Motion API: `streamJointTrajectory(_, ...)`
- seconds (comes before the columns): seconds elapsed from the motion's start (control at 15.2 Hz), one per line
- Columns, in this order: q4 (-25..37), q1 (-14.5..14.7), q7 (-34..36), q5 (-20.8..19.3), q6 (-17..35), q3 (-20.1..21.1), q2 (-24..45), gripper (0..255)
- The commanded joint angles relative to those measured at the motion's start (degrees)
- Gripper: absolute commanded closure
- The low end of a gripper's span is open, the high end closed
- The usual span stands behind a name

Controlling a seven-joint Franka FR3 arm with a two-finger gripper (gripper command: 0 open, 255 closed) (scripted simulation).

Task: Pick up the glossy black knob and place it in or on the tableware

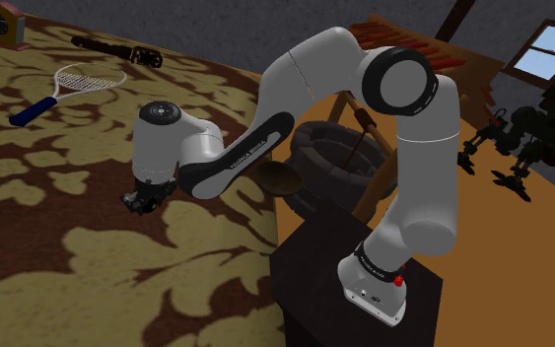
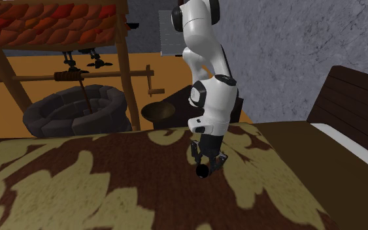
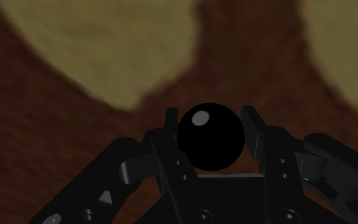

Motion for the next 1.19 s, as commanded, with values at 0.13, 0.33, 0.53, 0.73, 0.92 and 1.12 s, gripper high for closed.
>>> streamJointTrajectory(0.13, 0.0, 0.0, 0.0, 0.0, 0.0, 0.0, 0.0, 255)
streamJointTrajectory(0.33, 0.0, 0.0, 0.0, 0.0, 0.0, 0.0, 0.0, 255)
streamJointTrajectory(0.53, -0.08, -0.23, -0.35, 0.42, -0.45, 0.32, -0.56, 255)
streamJointTrajectory(0.73, -0.21, -0.91, -1.43, 1.72, -1.85, 1.28, -2.2, 255)
streamJointTrajectory(0.92, -0.23, -1.55, -2.52, 3.03, -3.29, 2.19, -3.8, 255)
streamJointTrajectory(1.12, -0.13, -2.16, -3.61, 4.35, -4.77, 3.05, -5.34, 255)
